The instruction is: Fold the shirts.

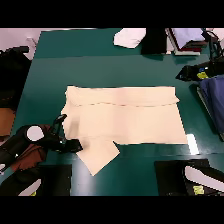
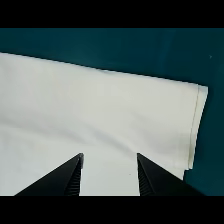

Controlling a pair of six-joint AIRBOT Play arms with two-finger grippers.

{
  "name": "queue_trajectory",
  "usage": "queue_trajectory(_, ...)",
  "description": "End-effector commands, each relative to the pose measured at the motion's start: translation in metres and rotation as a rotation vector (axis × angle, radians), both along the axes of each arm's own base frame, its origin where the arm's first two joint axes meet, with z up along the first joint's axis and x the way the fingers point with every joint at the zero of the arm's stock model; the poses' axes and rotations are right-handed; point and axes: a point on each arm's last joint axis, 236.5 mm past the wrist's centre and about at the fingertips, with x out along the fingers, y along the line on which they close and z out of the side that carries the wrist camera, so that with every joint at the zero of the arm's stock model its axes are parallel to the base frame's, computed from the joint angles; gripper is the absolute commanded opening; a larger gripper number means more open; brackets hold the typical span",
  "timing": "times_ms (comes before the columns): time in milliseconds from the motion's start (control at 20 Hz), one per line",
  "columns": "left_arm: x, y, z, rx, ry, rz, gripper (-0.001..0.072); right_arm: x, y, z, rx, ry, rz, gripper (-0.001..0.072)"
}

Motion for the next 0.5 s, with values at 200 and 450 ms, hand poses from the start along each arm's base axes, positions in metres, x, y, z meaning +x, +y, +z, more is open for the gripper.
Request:
queue_trajectory(200,0.017,-0.023,0.025,-0.038,-0.098,-0.037,0.0023,-0.038,-0.016,-0.024,0.013,0.149,-0.023,0.0386)
queue_trajectory(450,0.044,-0.026,0.05,-0.035,-0.206,-0.058,0.0024,-0.169,-0.075,-0.129,0.024,0.512,-0.251,0.0655)
